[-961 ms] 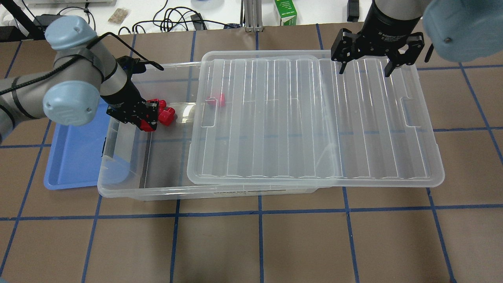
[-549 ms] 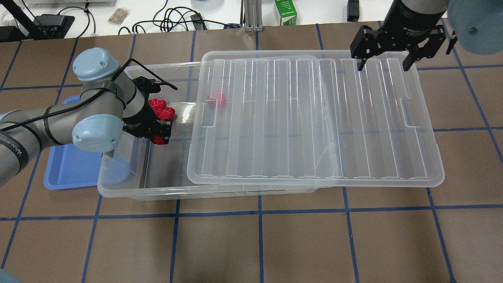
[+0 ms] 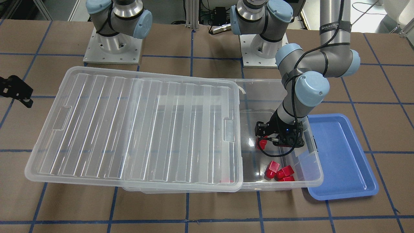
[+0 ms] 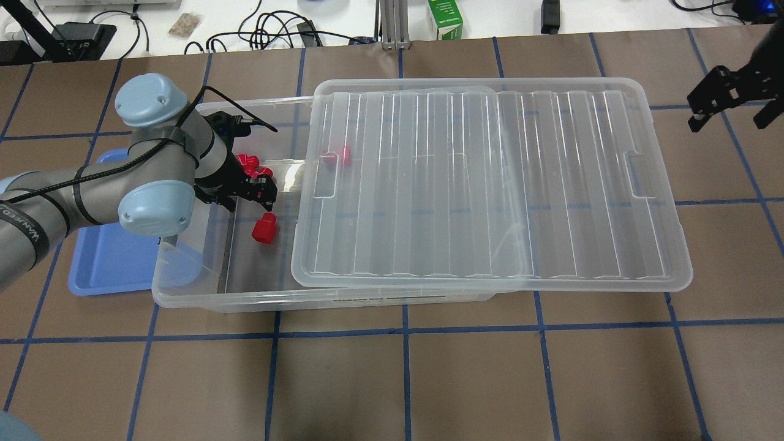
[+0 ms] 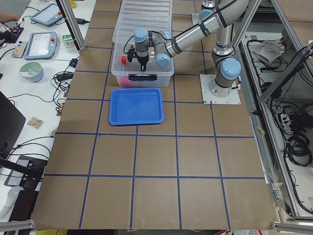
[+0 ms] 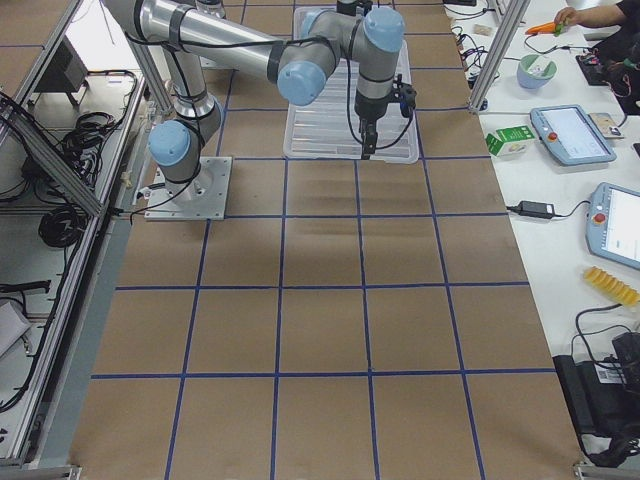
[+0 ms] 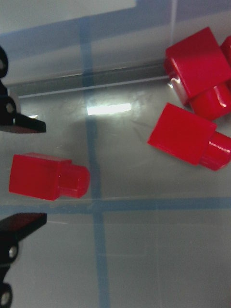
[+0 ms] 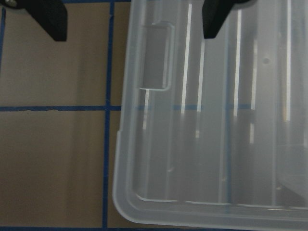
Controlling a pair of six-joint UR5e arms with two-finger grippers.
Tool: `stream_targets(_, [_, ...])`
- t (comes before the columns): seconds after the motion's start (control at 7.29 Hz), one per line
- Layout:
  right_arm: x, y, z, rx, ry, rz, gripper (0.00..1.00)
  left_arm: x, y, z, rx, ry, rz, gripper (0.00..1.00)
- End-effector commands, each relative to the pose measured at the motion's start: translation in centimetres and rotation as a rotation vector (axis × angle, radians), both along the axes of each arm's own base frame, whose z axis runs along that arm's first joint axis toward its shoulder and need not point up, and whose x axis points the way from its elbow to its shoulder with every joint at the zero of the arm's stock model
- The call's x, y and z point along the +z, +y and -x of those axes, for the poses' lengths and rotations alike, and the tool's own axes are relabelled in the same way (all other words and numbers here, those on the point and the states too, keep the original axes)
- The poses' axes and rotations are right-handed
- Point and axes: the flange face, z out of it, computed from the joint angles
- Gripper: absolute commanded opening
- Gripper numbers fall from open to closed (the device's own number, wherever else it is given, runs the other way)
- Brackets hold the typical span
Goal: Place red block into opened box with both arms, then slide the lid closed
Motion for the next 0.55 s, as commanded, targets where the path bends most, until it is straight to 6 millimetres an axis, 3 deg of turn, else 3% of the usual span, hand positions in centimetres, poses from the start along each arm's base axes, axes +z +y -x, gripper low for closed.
stream_targets(0.0, [-5.9,1.4,1.5,-0.01,-0.014,-0.04,1.0,10.5,-1.5,0.3,-0.006,0.003,0.006,1.0])
stream_targets(0.14, [-6.7,1.9,1.2,-0.014,-0.014,-0.045,1.0,15.7,-0.4,0.4,-0.006,0.001,-0.008,1.0])
stream_targets(0.27, [-7.9,1.7,1.2,-0.015,-0.025,-0.06,1.0,19.3,1.5,1.3,-0.019,0.0,0.024,1.0])
stream_targets(0.41, [-8.3,1.5,0.9,-0.011,-0.027,-0.068,1.0,22.9,4.0,4.4,-0.08,-0.025,0.09,1.0])
